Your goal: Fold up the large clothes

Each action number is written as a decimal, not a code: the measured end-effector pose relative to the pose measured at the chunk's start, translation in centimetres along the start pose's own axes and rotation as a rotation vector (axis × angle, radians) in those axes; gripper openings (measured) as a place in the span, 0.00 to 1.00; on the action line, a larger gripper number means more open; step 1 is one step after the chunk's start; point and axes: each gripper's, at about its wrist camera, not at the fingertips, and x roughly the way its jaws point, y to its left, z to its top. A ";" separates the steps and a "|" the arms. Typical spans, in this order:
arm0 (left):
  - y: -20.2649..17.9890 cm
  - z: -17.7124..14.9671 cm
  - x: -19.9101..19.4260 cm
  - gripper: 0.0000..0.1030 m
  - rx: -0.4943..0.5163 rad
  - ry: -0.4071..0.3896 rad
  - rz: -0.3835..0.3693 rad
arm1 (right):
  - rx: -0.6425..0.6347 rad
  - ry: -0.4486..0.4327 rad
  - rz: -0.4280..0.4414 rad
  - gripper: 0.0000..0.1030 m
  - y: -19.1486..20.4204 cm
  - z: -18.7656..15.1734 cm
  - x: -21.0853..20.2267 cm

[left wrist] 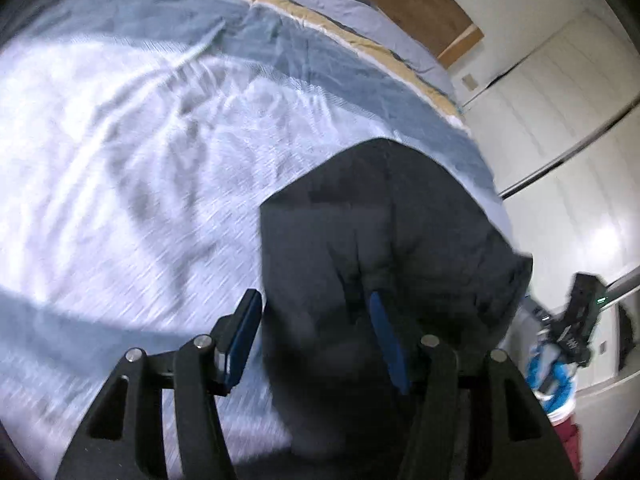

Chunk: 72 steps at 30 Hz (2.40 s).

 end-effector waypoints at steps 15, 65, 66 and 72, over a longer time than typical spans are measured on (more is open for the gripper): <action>-3.0 1.0 5.1 0.12 0.063 -0.027 0.078 | -0.067 0.043 0.022 0.17 2.3 3.6 7.4; -9.8 -26.2 -23.7 0.24 0.109 -0.178 0.070 | -0.135 -0.045 0.036 0.62 12.7 -18.8 -22.3; -10.6 -25.2 -23.3 0.25 0.110 -0.182 0.056 | -0.128 -0.052 0.046 0.62 13.3 -18.2 -22.1; -14.3 -24.2 -19.5 0.31 0.150 -0.150 0.008 | -0.178 -0.004 0.079 0.63 17.6 -17.1 -18.8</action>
